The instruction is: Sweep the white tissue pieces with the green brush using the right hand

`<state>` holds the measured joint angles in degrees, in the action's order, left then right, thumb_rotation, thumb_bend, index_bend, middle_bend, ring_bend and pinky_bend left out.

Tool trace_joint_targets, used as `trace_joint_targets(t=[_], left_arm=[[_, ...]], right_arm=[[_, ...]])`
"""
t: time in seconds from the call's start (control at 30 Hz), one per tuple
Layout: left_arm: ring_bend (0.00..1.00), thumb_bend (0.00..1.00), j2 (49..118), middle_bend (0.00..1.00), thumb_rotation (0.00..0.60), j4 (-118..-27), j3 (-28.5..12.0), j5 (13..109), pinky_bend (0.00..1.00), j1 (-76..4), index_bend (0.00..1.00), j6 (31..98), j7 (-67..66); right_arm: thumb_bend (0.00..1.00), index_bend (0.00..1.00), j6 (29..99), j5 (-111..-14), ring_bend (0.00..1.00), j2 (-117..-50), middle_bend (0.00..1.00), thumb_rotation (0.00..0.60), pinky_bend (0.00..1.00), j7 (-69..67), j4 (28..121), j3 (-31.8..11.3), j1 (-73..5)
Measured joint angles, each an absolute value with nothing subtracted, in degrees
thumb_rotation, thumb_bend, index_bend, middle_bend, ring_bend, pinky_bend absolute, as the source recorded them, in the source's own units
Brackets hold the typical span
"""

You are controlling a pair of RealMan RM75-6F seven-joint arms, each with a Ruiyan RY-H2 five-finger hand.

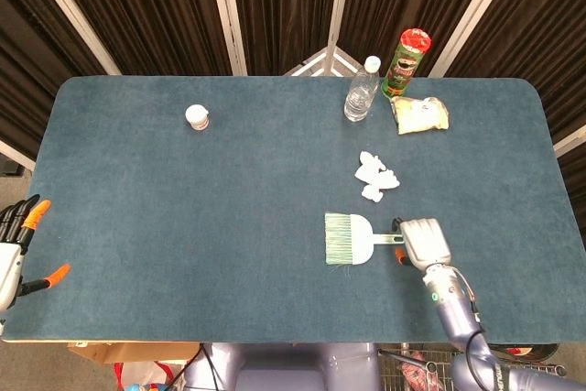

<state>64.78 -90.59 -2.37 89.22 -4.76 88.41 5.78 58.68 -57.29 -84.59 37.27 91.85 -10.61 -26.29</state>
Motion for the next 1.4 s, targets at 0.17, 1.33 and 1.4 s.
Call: trace_joint_targets(t=[0.17, 1.33, 1.4], left_arm=[[0.0, 0.0, 64.7, 0.0, 0.6, -90.6, -2.4, 89.1, 0.02, -4.9, 0.0, 88.1, 6.0], [0.0, 0.0, 64.3, 0.0, 0.6, -90.8, -2.2, 89.0, 0.02, -5.2, 0.0, 87.6, 6.7], [0.0, 0.0, 64.4, 0.0, 0.6, -90.8, -2.2, 89.1, 0.02, -5.2, 0.0, 87.6, 6.7]], right_arm=[[0.35, 0.44, 58.6, -55.6, 1.0, -86.6, 1.0, 0.6, 0.9, 38.2, 90.8, -10.6, -27.4], [0.35, 0.49, 62.2, -54.1, 1.0, -92.3, 1.0, 0.6, 0.9, 36.1, 84.1, -8.4, -29.2], [0.35, 0.48, 62.4, -54.1, 1.0, -92.5, 1.0, 0.6, 0.9, 36.1, 83.9, -8.3, -29.2]])
